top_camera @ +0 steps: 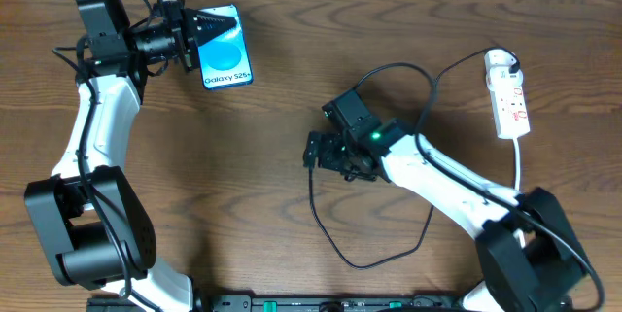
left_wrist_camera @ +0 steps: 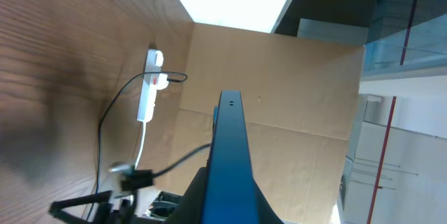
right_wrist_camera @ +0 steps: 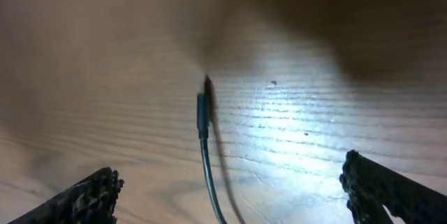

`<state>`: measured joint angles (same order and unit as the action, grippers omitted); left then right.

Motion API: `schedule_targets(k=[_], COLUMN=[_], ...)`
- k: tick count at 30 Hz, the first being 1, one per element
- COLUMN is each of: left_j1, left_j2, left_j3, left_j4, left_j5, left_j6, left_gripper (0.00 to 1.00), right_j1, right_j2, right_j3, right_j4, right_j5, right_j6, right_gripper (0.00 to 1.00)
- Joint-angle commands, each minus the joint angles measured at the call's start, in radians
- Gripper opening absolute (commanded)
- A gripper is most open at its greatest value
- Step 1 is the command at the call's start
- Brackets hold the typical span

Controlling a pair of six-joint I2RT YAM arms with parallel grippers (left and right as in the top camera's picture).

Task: Plug charger to phone and switch on socket
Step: 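Lower the right gripper and grasp the black cable's USB-C plug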

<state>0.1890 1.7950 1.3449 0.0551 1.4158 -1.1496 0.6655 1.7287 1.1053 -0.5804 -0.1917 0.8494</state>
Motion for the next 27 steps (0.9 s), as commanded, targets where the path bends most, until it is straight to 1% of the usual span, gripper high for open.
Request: schedule_targets(k=[1,4,10,15,21,27], left_j1=[0.002,0.002,0.002,0.002,0.002,0.002], left_j2=[-0.022,-0.022,-0.022,-0.022,-0.022,-0.022], left_j3=[0.025,0.025,0.025,0.025,0.025,0.025], left_j4=[0.005,0.005,0.005,0.005,0.005,0.005], left_j5=[0.039,0.039,0.039,0.039,0.039,0.039], left_j6=[0.013,0.014,0.017,0.017,0.017,0.017], left_gripper=[0.07,0.07,0.07,0.07,0.07,0.07], right_j1=[0.004,0.008,0.024,0.044,0.089,0.121], right_j2=[0.057,0.105,0.185,0.218,0.267,0.286], right_j3=[0.076,0.138,0.246,0.251,0.251,0.251], right_j4=[-0.023,-0.076,-0.179,-0.210,-0.201,-0.185], right_j5=[-0.069,-0.067,-0.012,0.056,0.129,0.174], right_j6=[-0.056,-0.089,-0.103,-0.038,-0.027,0.016], right_gripper=[0.99,0.99,0.98,0.93,0.93,0.93])
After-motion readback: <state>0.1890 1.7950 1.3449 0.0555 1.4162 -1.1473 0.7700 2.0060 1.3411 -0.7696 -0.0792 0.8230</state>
